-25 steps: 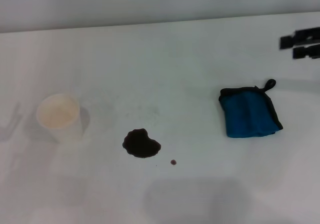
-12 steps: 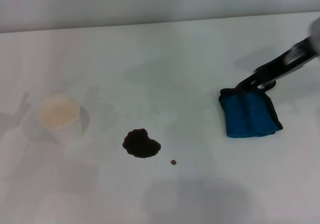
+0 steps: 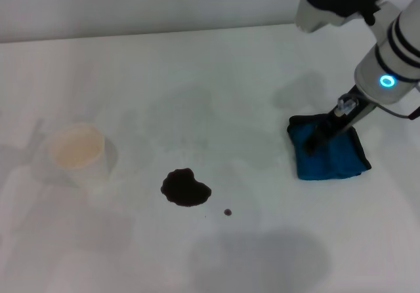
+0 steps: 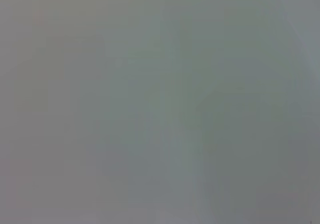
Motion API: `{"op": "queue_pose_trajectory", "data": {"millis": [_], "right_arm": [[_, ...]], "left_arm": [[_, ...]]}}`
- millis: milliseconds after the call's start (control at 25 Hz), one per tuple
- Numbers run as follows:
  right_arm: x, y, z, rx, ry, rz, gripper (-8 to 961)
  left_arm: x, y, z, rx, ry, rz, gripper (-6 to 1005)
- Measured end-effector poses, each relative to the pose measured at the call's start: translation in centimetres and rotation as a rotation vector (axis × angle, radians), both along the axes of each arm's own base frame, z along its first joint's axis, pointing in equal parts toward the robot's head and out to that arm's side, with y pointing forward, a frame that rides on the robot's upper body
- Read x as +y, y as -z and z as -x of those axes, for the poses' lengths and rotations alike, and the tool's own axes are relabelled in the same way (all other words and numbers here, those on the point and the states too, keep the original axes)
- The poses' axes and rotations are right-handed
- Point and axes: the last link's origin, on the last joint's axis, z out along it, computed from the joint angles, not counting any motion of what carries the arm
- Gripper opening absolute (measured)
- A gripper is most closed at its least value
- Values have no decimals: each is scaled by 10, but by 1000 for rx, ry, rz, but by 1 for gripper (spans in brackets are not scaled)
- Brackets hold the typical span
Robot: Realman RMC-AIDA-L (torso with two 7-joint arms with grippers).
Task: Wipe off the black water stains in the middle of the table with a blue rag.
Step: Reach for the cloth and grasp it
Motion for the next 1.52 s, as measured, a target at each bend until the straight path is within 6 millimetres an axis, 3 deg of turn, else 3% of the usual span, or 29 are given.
{"op": "queue_pose_trajectory", "data": {"millis": [680,1520], "right_arm": [[9,20,-30,-81,50,4,774],[10,32,-37,-148,49,24,707]], "left_arm": [[-8,2,3,0,-10,4,880],[-4,3,2,0,-11,6,879]]}}
